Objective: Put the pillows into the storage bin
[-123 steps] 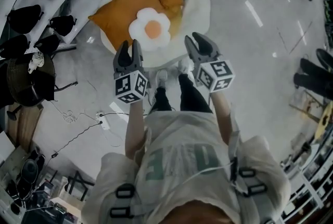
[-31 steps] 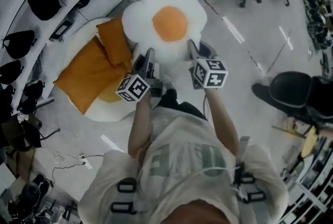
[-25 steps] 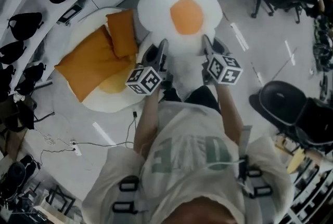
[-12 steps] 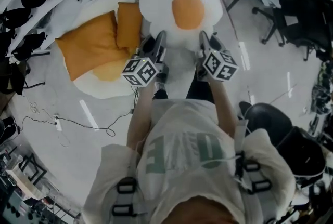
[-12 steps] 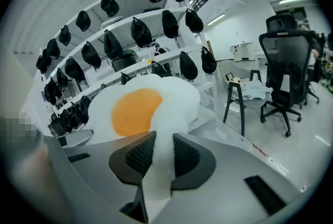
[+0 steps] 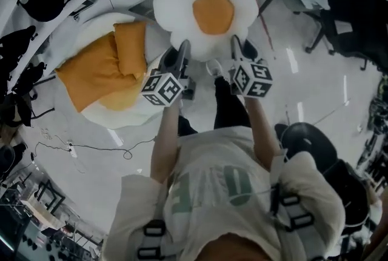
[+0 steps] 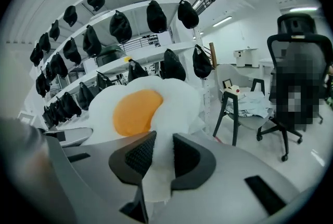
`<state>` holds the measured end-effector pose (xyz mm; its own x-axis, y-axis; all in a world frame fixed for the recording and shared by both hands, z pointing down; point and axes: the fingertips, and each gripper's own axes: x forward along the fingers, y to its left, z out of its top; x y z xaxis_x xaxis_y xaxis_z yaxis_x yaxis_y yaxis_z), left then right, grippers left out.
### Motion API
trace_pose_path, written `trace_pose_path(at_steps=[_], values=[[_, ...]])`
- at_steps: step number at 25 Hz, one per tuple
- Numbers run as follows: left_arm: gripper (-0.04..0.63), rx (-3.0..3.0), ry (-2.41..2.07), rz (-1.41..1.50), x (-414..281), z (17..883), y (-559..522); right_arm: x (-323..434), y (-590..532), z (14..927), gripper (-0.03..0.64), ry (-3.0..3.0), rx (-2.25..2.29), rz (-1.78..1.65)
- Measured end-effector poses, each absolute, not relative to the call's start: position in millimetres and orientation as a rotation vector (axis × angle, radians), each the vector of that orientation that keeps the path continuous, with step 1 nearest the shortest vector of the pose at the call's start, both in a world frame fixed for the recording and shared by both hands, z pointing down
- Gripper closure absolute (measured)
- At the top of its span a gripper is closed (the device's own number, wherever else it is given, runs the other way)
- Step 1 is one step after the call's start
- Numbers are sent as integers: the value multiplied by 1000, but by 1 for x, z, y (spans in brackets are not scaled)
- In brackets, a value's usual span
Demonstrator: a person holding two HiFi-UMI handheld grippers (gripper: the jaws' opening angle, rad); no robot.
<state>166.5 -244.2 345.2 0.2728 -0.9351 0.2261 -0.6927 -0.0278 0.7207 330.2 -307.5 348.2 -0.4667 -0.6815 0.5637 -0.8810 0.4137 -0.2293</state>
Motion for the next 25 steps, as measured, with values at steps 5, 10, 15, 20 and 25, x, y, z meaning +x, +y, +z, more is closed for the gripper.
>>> trace_pose_path(at_steps=[5,10,15,20,25], values=[[523,1770,-1453,-331,197,374,-303,360,-364,376,541,-2282,1368,714],[523,1793,-1423,-279,212,423,-327,376,-386,427,541,-2270,1383,761],[523,1732,-1393,-271,219,518,-345,382,-410,517,540,-2210,1369,756],[522,1678,-1371,-239,232,595,-342,392,-412,594,540,-2146,1366,759],[325,1570,-1462,-132,226,652,-329,408,-415,645,367,-2076,1461,886]])
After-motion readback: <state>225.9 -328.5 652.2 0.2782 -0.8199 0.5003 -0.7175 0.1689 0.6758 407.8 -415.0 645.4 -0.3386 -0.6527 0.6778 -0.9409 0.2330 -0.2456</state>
